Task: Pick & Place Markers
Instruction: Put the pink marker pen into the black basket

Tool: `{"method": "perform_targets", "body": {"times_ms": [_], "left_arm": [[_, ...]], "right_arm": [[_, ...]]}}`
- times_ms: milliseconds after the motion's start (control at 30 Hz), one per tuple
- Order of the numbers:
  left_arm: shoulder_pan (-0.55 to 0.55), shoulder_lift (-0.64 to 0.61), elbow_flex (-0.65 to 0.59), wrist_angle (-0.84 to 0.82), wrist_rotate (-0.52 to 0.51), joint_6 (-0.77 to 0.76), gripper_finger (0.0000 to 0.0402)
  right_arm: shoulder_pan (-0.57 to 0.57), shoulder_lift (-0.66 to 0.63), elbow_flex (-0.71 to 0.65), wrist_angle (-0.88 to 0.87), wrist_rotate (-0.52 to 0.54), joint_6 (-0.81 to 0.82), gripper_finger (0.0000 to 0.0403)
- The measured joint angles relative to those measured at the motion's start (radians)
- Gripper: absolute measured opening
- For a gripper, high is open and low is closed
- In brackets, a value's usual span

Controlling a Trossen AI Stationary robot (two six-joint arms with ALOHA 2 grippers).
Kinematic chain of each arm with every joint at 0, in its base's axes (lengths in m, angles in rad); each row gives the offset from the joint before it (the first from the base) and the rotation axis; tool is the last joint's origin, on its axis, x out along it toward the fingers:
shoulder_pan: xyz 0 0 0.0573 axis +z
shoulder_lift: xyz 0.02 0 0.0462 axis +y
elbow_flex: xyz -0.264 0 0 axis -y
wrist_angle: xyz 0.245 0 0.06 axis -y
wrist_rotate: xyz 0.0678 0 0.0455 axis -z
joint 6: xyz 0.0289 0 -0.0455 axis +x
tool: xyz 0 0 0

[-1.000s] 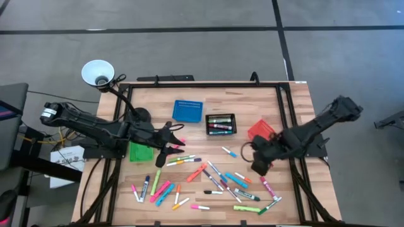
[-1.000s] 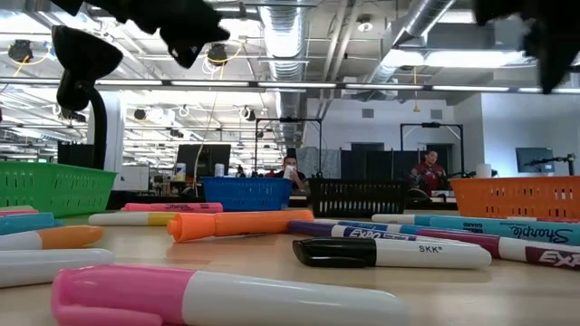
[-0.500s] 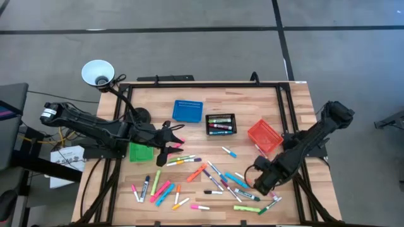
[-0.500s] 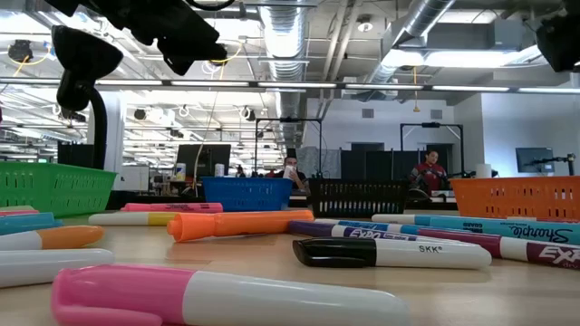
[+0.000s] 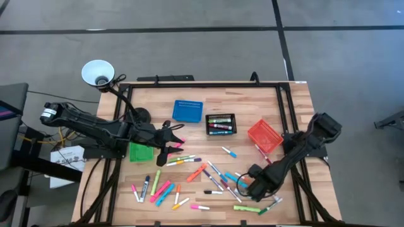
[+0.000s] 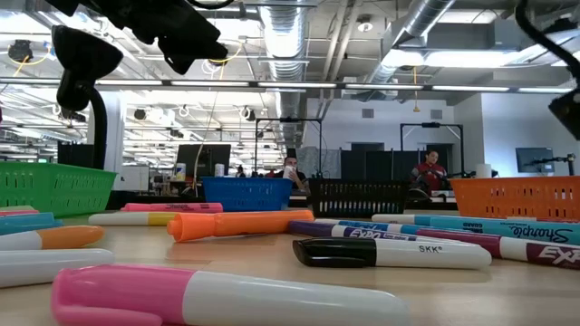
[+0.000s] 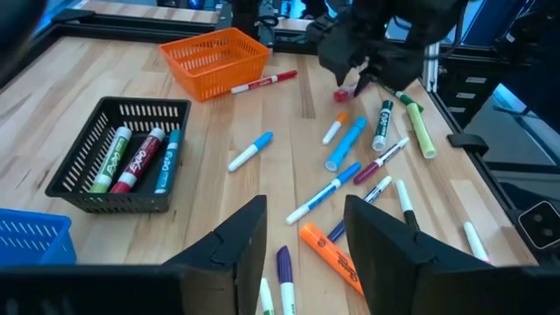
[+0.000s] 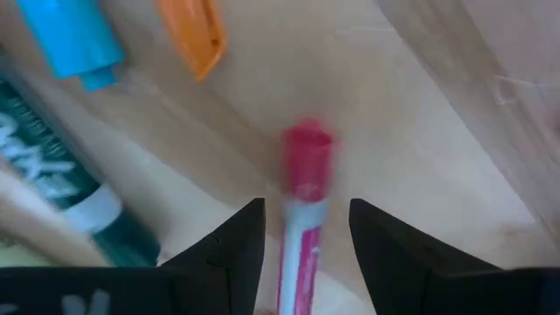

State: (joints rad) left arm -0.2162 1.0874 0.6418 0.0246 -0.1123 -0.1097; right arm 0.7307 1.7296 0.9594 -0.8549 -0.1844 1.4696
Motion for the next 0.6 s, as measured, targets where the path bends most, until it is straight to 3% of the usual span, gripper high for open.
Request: {"method": "perform_targets", "body": {"times_ms": [233,600], "left_arm": [[0.025,0.000,0.000,0.003,0.000,0.000,0.0149],[0.063,0.000,0.000,0.002,0.000,0.000,0.0149]], "right_arm": [[0.000,0.053,0.004,0.001,-0.005,-0.003,0.0146],[-0.010,0.025,0.001,0.019,0.028,-0.005,0.0072]]}}
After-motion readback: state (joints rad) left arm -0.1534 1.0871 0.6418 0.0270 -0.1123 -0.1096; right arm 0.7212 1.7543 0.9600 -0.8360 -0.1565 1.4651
